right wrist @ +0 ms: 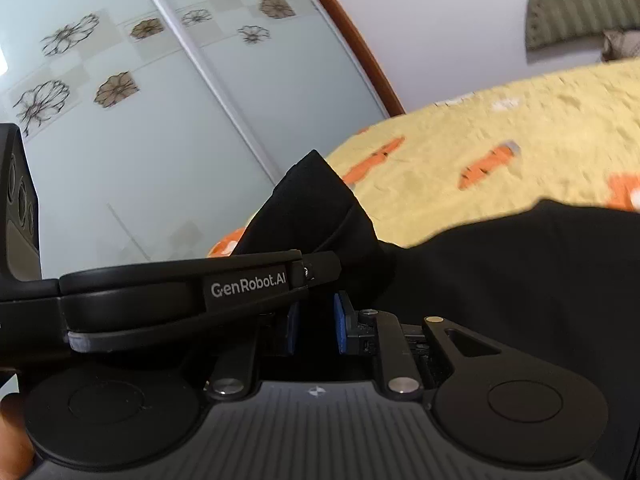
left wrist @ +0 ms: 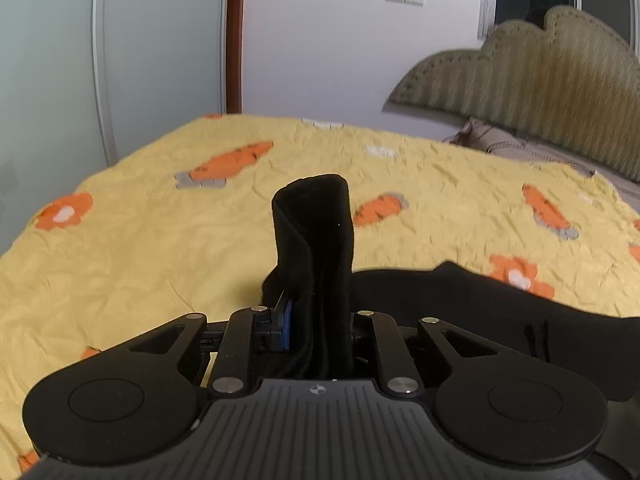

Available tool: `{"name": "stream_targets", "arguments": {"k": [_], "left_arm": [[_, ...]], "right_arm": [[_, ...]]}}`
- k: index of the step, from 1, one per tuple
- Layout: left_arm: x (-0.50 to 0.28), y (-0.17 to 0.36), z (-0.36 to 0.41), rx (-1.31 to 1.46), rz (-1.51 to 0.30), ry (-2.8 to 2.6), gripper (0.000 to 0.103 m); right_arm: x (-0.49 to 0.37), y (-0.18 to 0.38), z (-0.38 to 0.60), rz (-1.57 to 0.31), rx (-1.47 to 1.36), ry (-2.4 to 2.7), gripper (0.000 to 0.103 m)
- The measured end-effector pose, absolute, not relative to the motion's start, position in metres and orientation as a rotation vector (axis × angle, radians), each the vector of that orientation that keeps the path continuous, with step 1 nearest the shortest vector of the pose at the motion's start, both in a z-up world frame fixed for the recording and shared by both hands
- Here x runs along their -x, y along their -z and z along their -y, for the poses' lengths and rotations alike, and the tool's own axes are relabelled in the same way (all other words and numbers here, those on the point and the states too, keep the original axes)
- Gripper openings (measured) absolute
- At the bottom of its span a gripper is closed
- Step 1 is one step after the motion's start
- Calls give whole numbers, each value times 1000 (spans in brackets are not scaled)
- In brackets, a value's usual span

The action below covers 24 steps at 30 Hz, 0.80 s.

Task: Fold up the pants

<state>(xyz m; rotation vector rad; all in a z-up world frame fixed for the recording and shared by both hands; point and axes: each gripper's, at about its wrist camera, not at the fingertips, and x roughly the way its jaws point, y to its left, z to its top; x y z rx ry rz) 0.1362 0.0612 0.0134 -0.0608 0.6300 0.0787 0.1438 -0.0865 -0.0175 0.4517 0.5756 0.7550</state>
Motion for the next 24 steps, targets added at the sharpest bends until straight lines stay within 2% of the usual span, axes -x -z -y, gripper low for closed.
{"name": "stream_targets", "arguments": {"k": [16,18,20,24], "left_arm": [[-141,1,-46,-16,-660,-92,19],[-141,2,-46,-25,-658,-89,22],[-140,1,-47,-2,-648,-80,24],[-138,1,-50,18,-627,-64,24]], "right_arm": [[-147,35,102,-661,-397,-672,19],[-145,33,113,-647,-405,-635,19],[-145,29,119,-643,-386,-602,25],[-139,14,116,-612,-236,-578,27]]}}
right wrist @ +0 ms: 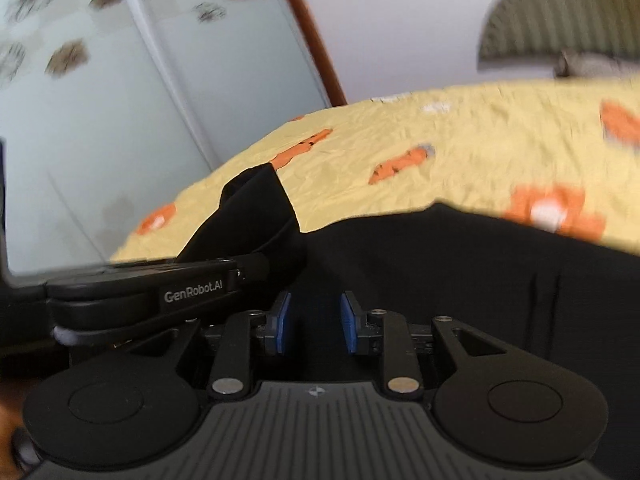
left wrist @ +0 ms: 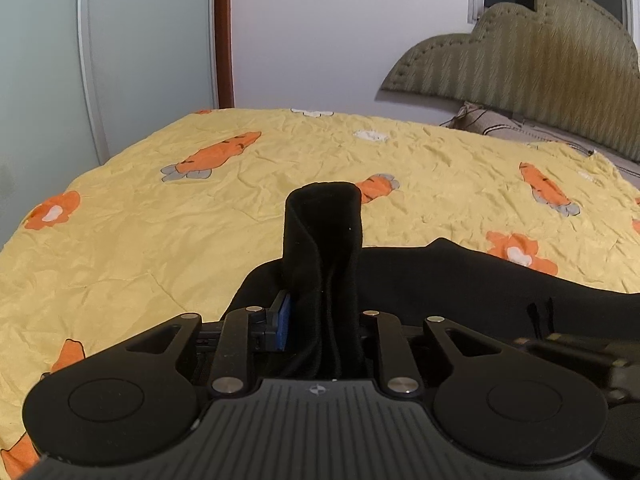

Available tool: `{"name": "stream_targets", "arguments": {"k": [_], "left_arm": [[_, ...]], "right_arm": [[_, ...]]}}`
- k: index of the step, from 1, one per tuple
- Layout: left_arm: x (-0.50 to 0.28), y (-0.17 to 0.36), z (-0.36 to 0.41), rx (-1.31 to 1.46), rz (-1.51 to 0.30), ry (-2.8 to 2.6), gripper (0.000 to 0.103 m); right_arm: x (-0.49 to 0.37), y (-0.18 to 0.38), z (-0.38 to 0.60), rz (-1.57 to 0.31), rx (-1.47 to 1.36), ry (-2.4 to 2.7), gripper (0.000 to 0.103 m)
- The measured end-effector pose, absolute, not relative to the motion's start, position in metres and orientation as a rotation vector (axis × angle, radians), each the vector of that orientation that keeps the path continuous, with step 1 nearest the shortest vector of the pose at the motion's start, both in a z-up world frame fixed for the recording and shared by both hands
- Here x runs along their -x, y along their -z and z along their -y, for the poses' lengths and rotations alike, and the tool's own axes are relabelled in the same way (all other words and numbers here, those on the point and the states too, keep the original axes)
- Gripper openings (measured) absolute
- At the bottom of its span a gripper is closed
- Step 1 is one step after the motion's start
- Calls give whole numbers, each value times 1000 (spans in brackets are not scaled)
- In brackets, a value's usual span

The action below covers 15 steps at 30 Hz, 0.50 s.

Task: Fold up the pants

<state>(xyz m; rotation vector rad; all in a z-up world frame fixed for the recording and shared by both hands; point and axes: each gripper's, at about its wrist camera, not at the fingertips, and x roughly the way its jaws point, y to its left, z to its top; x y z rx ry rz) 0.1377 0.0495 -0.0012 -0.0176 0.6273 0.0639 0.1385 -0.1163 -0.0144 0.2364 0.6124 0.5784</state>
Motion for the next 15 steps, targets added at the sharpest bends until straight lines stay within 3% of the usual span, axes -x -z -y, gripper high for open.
{"name": "stream_targets", "arguments": {"k": [1,3,4,5,6,8,9,11,15], "left_arm": [[-137,2,-50,12,-626,-62,24],[-135,6,-47,-25,-617,-53,26],[-133,8,-45,-43,-606,-51,26],[-132,10,-41,-68,-597,-54,31],[-131,13,-36,-99,-591,-56,38],[-128,19,-23,-170,-576,-61,39],[-125,23,-16,-214,-564,-67,40],[-121,31,-3,-306,-542,-80,42],[-115,43,9,-389,-514,-89,45]], "right_arm": [[-136,11,118,-600,-189,-564,29],[-133,7,126,-591,-98,-527,46],[-135,4,132,-589,-93,-489,64],[-137,0,139,-580,-135,-458,77],[-140,-5,148,-568,-215,-469,80],[-151,-12,159,-568,-401,-579,98],[-159,-14,161,-589,-483,-642,103],[-180,-11,154,-666,-559,-733,103],[-216,-1,128,-845,-481,-678,103]]}}
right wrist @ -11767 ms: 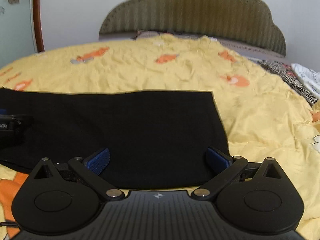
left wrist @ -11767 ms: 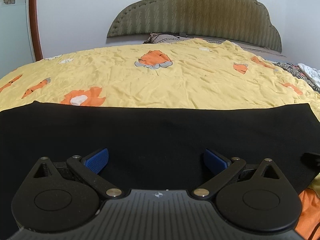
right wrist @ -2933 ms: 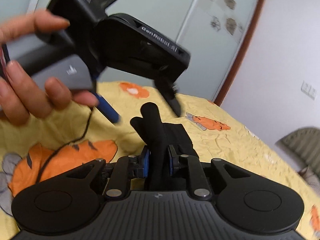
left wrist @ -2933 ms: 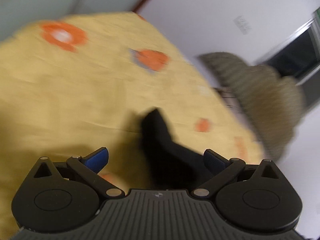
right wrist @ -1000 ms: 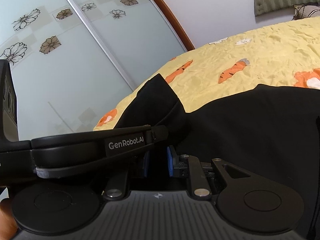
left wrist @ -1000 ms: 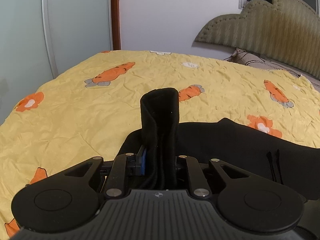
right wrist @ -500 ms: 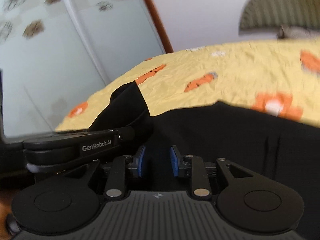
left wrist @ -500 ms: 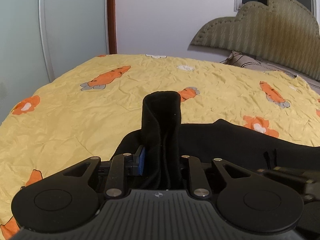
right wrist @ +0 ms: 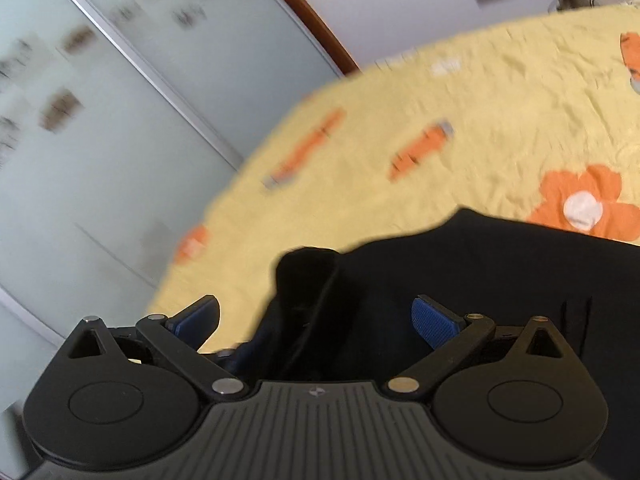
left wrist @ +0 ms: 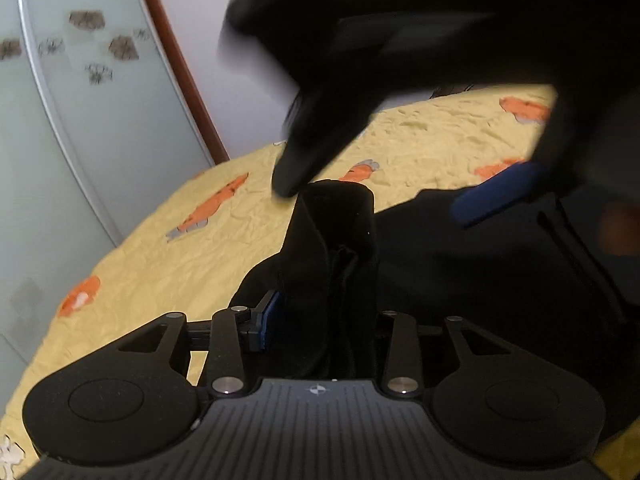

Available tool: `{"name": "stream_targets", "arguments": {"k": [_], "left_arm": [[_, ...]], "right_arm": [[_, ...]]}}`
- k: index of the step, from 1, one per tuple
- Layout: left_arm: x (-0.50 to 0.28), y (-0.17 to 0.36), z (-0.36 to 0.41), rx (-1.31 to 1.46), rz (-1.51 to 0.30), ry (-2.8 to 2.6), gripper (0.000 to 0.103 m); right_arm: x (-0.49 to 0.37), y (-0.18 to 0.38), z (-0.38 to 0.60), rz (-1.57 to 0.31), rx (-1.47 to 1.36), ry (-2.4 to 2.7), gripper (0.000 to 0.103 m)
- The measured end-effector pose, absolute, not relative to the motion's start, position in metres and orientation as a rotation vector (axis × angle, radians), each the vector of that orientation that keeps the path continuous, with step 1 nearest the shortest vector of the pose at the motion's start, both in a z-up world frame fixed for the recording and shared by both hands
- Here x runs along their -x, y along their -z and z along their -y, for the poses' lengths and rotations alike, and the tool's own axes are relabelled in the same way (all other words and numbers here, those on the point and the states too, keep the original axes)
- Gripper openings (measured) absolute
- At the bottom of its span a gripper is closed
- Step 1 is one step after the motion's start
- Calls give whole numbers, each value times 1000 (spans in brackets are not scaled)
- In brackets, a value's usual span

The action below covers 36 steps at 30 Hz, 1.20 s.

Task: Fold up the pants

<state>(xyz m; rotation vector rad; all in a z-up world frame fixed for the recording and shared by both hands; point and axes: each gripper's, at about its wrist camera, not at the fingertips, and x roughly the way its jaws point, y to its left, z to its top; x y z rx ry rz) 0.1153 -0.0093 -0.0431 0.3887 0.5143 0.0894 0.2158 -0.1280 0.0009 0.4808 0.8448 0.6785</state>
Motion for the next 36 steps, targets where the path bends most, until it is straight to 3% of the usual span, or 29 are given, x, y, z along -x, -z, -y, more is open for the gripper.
{"name": "stream_targets", "arguments": {"k": [4,6,7,8,10,14,16,17,18,20,23,25,27,29,32,36], "left_arm": [[-113,51,16,-468,-490,-85,48],[-111,54,19,-505,-478,-83,49],[-110,55,19,-516,-475,-82,49],[-111,56,18,-515,-488,-75,49],[-108,56,15,-532,-472,-87,48],[-103,55,13,-582,-439,-122,68],[-101,56,12,-609,-422,-124,71],[-101,57,11,-615,-420,-114,68],[-101,58,11,-614,-429,-95,54],[-105,59,8,-574,-476,-52,39],[-108,59,1,-517,-487,-49,30],[-110,57,-4,-486,-486,-50,29],[-111,56,-7,-470,-481,-57,28],[-112,53,-10,-458,-480,-61,27],[-103,43,-1,-430,-450,-64,25],[-101,23,10,-380,-409,-58,24]], "right_arm": [[-234,11,110,-882,-487,-779,102],[-237,15,100,-896,-444,-779,84],[-238,17,95,-909,-412,-780,57],[-238,18,93,-915,-408,-775,43],[-233,18,97,-900,-397,-758,33],[-224,14,109,-848,-447,-761,27],[-221,9,114,-824,-467,-762,27],[-219,8,117,-816,-478,-762,27],[-219,8,119,-813,-487,-763,27],[-221,12,122,-827,-525,-754,27],[-227,24,125,-889,-587,-745,33],[-233,32,123,-935,-624,-749,44],[-235,36,117,-944,-628,-786,43],[-233,34,112,-925,-615,-793,34],[-222,17,113,-848,-580,-798,29],[-211,-9,124,-758,-533,-805,28]]}}
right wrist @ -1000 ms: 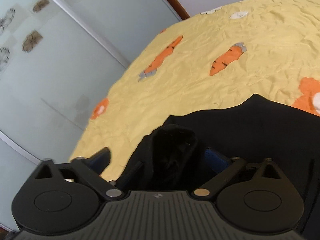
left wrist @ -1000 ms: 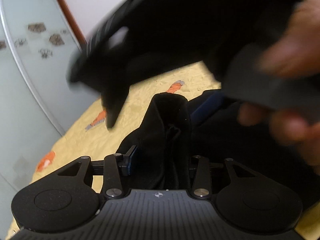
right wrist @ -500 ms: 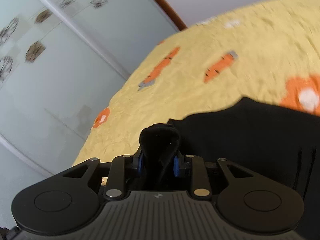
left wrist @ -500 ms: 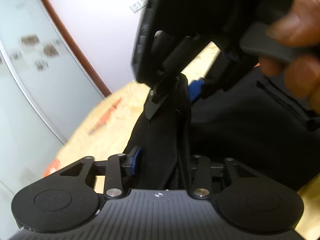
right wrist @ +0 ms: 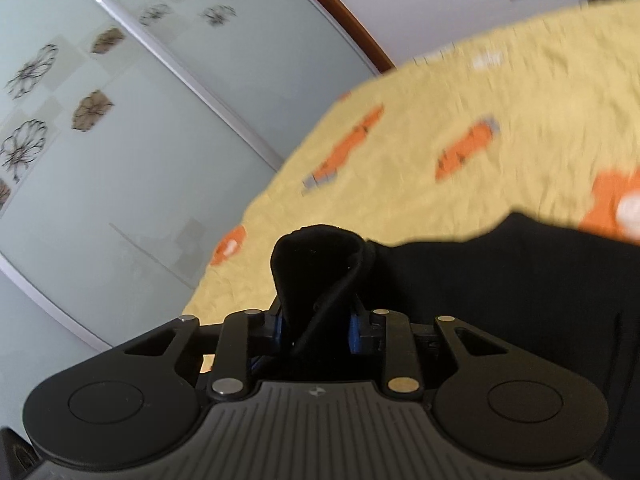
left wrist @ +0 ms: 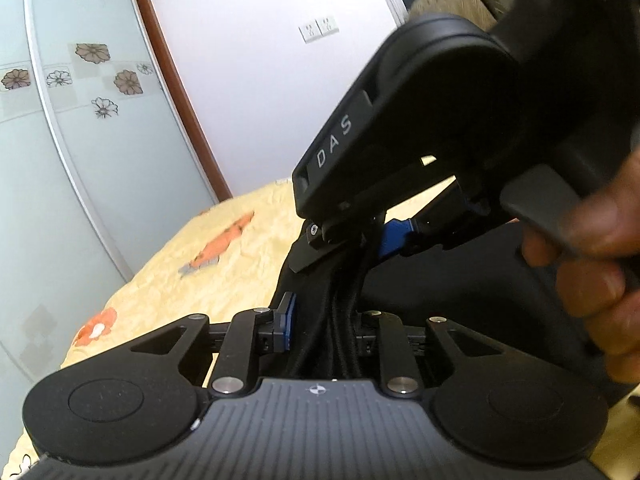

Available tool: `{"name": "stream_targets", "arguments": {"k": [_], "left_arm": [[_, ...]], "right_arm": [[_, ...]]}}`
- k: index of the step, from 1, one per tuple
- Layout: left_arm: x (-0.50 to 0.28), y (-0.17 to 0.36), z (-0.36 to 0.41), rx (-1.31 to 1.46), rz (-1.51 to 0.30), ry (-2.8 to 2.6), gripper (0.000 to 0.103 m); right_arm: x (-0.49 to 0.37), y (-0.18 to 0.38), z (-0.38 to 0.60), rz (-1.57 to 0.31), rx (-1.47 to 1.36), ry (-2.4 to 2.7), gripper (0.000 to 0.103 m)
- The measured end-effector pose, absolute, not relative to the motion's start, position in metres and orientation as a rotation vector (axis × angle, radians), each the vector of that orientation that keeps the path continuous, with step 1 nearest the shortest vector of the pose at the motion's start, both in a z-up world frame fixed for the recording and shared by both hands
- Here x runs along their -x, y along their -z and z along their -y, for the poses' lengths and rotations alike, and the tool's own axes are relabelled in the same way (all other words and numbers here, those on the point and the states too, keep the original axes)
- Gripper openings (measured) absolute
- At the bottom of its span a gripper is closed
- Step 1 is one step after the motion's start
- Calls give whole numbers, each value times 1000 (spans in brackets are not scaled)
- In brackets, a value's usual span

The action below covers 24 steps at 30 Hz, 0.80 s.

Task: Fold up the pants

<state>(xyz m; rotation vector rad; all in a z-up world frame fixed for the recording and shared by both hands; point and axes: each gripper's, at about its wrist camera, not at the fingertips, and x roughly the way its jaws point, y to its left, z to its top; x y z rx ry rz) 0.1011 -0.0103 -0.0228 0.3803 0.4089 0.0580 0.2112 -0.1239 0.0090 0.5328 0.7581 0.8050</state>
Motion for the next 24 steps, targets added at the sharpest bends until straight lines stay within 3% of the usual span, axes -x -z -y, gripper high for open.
{"name": "stream_targets", "arguments": {"k": [9,24], "left_arm": [[-103,2,61,-368,-375,16,24],[-109,15,149,-363,-421,236,25]], "right_arm": [[-204,-33,184,-680,-513,-759,28],[-166,-9,311,-627,-601,-594,28]]}}
